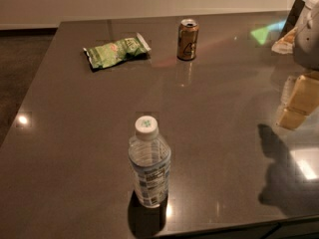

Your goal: Pick green jalapeno chip bag

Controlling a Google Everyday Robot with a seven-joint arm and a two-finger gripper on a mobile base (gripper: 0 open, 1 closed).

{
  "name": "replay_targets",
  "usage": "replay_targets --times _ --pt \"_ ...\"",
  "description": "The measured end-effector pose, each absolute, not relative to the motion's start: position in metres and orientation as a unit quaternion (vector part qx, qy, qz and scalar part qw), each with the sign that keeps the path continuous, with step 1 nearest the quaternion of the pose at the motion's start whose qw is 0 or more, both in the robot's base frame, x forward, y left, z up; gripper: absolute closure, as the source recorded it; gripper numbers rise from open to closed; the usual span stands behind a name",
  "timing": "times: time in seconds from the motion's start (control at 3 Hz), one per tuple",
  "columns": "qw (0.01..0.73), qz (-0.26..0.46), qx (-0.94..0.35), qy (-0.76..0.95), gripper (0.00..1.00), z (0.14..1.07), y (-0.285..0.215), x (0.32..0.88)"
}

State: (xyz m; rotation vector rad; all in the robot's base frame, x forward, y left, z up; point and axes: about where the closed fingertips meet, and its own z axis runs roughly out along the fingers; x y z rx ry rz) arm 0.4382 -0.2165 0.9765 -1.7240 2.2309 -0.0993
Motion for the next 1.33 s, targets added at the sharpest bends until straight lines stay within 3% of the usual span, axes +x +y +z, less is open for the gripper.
replay_targets --times 0.67,1.33 --pt "0.175 -0.032 -0.596 0.783 0.0 0.977 -0.205 0.447" --pt "0.228 -0.042 -0.578 0.782 0.0 0.987 -0.173 0.495"
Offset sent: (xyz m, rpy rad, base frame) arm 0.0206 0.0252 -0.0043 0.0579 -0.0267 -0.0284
